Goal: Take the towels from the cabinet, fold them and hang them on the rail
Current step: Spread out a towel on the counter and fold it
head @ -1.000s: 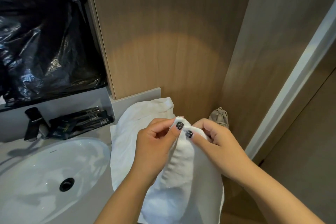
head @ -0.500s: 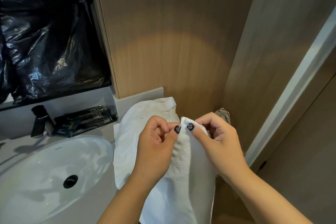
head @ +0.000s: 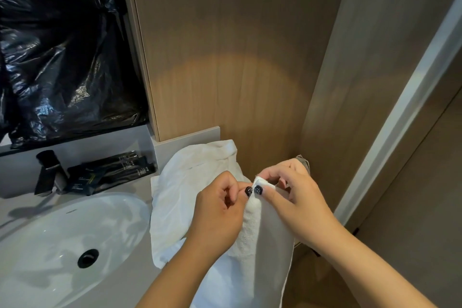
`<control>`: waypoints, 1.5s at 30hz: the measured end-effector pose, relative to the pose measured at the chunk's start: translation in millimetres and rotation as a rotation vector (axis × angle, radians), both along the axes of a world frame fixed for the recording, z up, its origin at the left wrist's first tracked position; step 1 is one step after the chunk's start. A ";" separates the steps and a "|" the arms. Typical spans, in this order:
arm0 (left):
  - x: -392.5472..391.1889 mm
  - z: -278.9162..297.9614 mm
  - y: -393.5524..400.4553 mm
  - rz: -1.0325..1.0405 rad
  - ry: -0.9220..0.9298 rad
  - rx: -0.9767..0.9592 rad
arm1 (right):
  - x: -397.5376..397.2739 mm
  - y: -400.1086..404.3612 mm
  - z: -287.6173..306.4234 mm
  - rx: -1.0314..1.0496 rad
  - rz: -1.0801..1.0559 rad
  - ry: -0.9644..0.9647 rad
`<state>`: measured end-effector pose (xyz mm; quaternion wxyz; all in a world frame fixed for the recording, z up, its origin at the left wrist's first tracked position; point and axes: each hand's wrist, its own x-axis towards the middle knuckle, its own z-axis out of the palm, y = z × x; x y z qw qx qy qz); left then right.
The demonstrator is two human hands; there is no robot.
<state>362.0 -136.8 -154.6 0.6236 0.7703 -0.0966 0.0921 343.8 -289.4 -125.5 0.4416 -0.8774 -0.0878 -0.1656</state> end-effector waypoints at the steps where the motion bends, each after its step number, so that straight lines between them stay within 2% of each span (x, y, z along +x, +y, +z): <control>1: -0.4 -2.2 -2.2 -0.002 -0.009 -0.018 | 0.0 -1.3 -1.0 -0.040 0.002 0.003; 3: -3.1 -6.5 -7.1 -0.032 -0.031 -0.057 | 1.7 -4.1 -4.3 -0.116 -0.016 -0.021; 5: -7.1 -13.1 -10.6 -0.093 -0.054 -0.048 | 3.5 -8.2 -3.7 -0.096 -0.026 -0.039; 15: 2.5 -23.8 -16.4 -0.234 -0.077 0.288 | 23.2 -41.5 36.3 -0.004 -0.101 -0.175; 19: 11.5 -41.3 -22.5 -0.289 -0.183 0.453 | 42.5 -63.4 39.8 0.025 -0.242 -0.199; 25: 12.0 -69.3 -19.5 -0.333 -0.149 0.714 | 55.5 -94.0 46.1 0.094 -0.447 -0.219; 29: 13.6 -86.3 -16.4 -0.343 -0.093 0.645 | 56.3 -111.7 47.6 0.112 -0.504 -0.245; 33: 23.1 -80.4 -3.7 -0.221 -0.054 0.517 | 55.1 -133.3 38.4 0.162 -0.551 -0.232; 35: 27.8 -72.9 5.4 -0.177 -0.109 0.568 | 52.4 -144.5 29.9 0.194 -0.572 -0.210; 39: 30.6 -61.8 19.6 -0.193 -0.242 0.807 | 46.4 -159.6 12.1 0.238 -0.586 -0.171; 42: 32.7 -60.7 26.7 -0.334 -0.260 0.906 | 44.1 -167.5 5.3 0.245 -0.592 -0.136; 45: 42.0 -59.4 32.0 -0.456 -0.283 0.923 | 44.8 -173.3 4.6 0.246 -0.598 -0.122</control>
